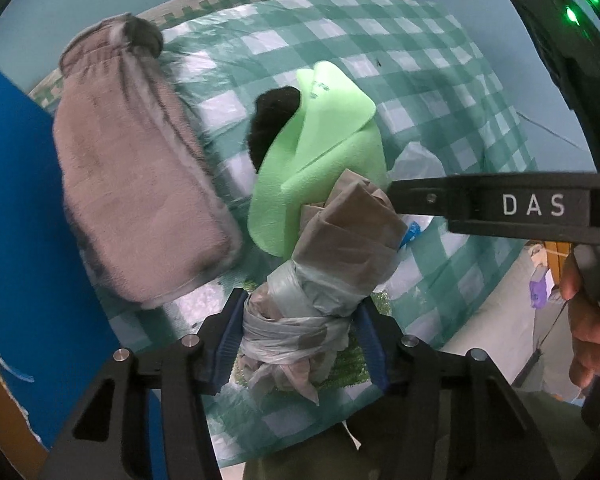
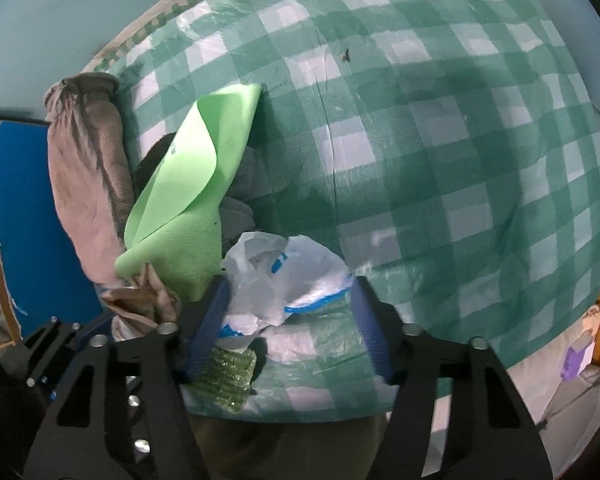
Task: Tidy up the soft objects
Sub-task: 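Grasp the white blue-printed plastic bag with the right gripper while the left holds the bundle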
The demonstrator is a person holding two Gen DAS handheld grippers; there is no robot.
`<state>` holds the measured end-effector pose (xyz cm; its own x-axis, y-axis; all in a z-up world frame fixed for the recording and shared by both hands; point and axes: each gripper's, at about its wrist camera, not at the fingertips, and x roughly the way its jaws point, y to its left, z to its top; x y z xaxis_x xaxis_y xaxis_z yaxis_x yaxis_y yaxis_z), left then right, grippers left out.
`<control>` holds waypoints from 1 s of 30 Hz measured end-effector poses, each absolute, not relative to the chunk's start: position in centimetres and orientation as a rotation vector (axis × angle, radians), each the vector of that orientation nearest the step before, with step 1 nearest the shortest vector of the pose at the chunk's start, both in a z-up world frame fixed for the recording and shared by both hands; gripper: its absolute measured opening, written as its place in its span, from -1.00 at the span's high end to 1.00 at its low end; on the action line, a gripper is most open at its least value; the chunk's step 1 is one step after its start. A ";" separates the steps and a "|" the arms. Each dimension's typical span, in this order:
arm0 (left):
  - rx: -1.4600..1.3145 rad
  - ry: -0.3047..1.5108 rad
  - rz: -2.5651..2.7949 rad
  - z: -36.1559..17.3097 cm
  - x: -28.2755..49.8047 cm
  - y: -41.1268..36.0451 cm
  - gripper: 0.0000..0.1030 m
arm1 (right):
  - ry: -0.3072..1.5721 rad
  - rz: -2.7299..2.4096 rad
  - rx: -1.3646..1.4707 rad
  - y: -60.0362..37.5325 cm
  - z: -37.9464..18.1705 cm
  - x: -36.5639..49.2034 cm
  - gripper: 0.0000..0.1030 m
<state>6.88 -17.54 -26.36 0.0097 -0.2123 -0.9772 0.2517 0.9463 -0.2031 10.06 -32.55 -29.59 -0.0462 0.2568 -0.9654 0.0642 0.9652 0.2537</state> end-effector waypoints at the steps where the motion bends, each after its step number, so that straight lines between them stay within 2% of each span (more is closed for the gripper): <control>1: 0.014 1.517 -0.354 -26.2 7.0 -17.2 -0.05 | 1.609 0.169 0.252 -32.7 -29.4 10.2 0.53; 14: -0.134 1.498 -0.305 -24.3 7.3 -13.4 -0.05 | 1.539 0.193 0.022 -33.8 -27.0 12.0 0.70; 27: -0.142 1.435 -0.293 -20.7 6.8 -12.3 -0.05 | 1.468 0.255 -0.063 -32.8 -24.8 10.0 0.74; 28: -0.141 1.430 -0.292 -20.4 6.8 -12.1 -0.05 | 1.485 0.258 -0.056 -33.0 -24.9 9.9 0.72; 30: -0.147 1.423 -0.290 -20.1 6.7 -11.9 -0.05 | 1.499 0.240 -0.024 -33.8 -25.1 9.7 0.10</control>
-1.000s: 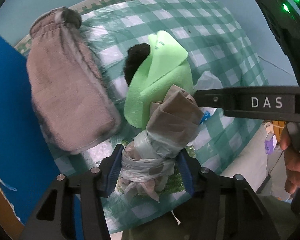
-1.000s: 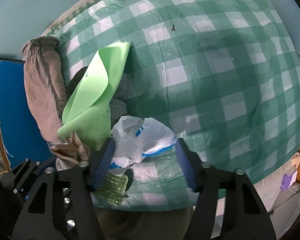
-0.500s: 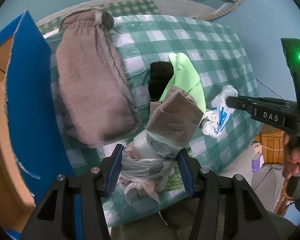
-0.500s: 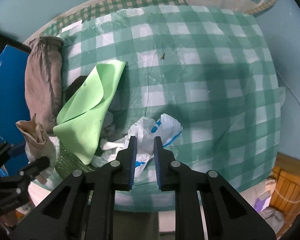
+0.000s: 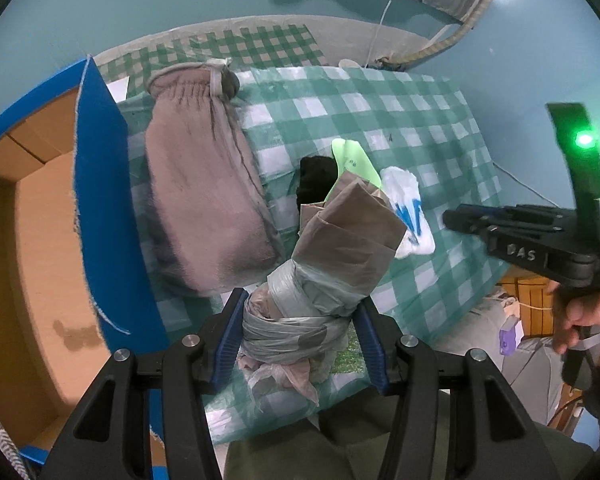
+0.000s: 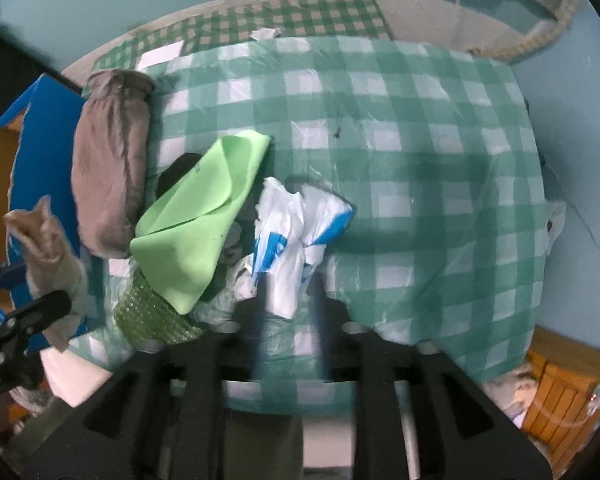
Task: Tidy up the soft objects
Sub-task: 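Grasp the white blue-printed plastic bag with the right gripper while the left holds the bundle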
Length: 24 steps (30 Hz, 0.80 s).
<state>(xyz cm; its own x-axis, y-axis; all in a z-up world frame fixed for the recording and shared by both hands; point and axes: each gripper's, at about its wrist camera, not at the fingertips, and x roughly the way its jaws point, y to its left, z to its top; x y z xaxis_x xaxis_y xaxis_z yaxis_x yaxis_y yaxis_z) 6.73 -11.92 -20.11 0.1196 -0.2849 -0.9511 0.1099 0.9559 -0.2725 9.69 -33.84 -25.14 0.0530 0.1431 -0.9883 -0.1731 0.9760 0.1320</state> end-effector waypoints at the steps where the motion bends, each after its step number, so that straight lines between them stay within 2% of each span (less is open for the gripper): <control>1: -0.148 1.422 -0.288 -20.1 6.7 -11.9 -0.05 | 1.504 0.239 -0.004 -34.0 -25.4 9.7 -0.36; 20: -0.172 1.401 -0.241 -19.4 6.5 -10.7 -0.05 | 1.563 0.149 -0.051 -32.5 -31.3 11.2 -0.35; 21: -0.172 1.400 -0.240 -19.3 6.4 -10.7 -0.05 | 1.563 0.149 -0.058 -32.3 -31.6 11.3 -0.32; 23: -0.173 1.395 -0.237 -19.2 6.3 -10.6 -0.05 | 1.565 0.157 -0.070 -31.9 -31.8 11.5 -0.04; 24: -0.173 1.394 -0.237 -19.1 6.3 -10.6 -0.05 | 1.570 0.159 -0.079 -31.8 -32.1 11.6 0.03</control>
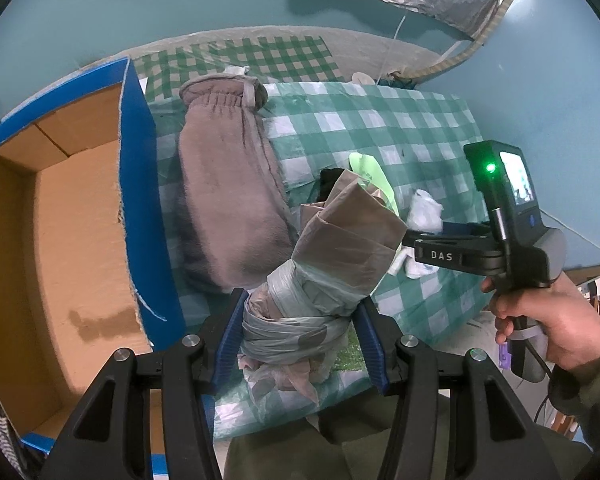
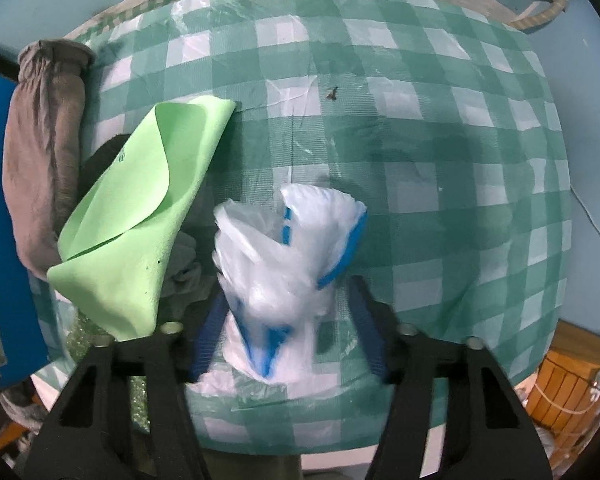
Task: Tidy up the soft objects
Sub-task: 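Grasp the white blue-printed plastic bag with the right gripper while the left holds the bundle, then carry the bundle and bag into the cardboard box and open both grippers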
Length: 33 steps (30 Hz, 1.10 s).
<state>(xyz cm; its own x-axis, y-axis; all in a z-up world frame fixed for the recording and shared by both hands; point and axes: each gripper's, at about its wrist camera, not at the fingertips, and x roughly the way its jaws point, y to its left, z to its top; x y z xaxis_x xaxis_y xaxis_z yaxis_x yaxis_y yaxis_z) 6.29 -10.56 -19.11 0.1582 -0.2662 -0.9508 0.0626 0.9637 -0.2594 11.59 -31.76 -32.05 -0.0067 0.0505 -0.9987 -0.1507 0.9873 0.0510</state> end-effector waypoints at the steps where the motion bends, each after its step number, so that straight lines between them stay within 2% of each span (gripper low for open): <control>1: -0.173 1.393 -0.237 -19.0 6.3 -10.5 -0.05 | 1.575 0.161 -0.085 -31.5 -32.3 11.7 0.13; 5: -0.167 1.391 -0.233 -18.9 6.2 -10.5 -0.05 | 1.562 0.160 -0.114 -31.2 -32.8 11.7 0.34; 8: -0.164 1.388 -0.232 -18.6 6.2 -10.5 -0.05 | 1.550 0.172 -0.124 -31.1 -32.6 11.6 0.39; 16: -0.169 1.383 -0.227 -18.5 6.2 -10.2 -0.05 | 1.513 0.191 -0.158 -30.4 -30.4 10.3 0.40; 33: -0.184 1.364 -0.208 -17.0 5.9 -9.0 -0.05 | 1.421 0.287 -0.184 -28.8 -22.2 7.9 0.40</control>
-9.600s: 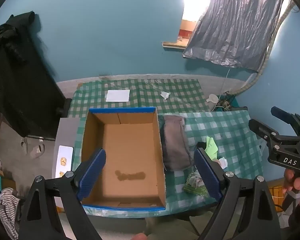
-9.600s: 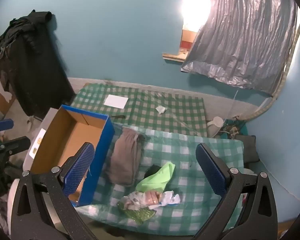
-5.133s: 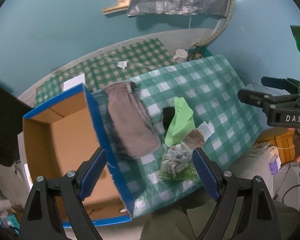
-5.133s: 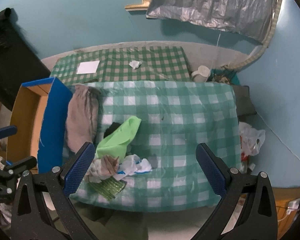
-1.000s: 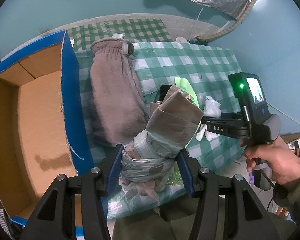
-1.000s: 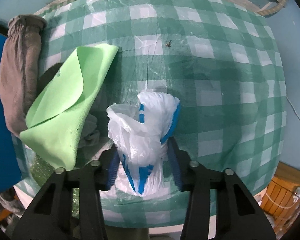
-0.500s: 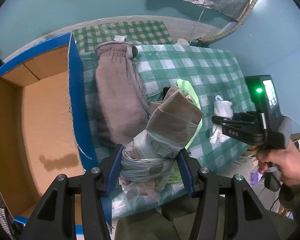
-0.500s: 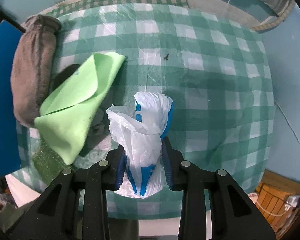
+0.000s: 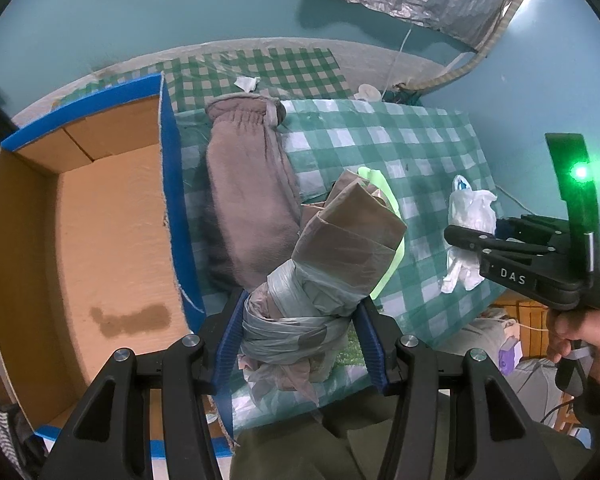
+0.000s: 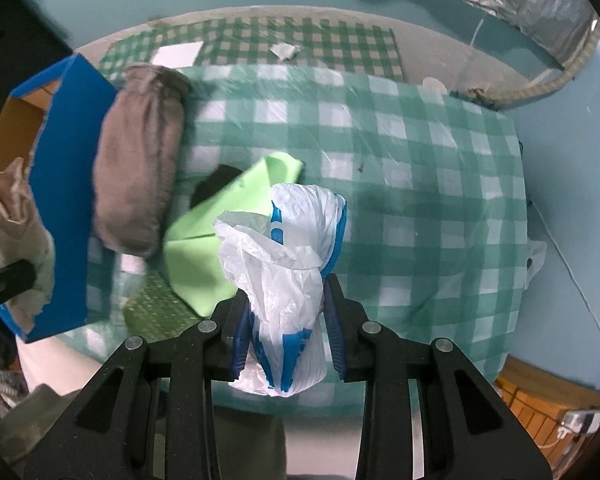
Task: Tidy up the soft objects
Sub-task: 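Carry the bundle and bag into the cardboard box and open both grippers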
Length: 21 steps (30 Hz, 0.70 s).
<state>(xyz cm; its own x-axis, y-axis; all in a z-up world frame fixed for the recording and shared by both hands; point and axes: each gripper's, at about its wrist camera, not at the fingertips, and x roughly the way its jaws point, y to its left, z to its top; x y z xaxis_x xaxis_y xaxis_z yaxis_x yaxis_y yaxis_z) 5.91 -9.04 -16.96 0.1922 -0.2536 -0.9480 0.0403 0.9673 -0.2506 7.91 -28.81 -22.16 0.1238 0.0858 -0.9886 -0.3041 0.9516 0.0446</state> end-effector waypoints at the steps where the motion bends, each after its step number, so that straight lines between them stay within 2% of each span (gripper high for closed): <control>1: -0.184 1.358 -0.209 -16.7 5.9 -9.0 -0.05 | 1.416 0.292 -0.184 -29.6 -21.8 8.3 0.40; 21: -0.225 1.297 -0.136 -12.7 4.1 -5.2 -0.05 | 1.322 0.436 -0.241 -24.0 -15.5 7.7 0.40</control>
<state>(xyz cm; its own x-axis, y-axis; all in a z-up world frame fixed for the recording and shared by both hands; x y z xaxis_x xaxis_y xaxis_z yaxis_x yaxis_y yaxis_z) 4.09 -5.16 -12.74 0.2671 -0.2255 -0.9369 -0.0263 0.9702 -0.2410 7.69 -23.98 -15.48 0.1819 0.1699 -0.9685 -0.4389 0.8954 0.0747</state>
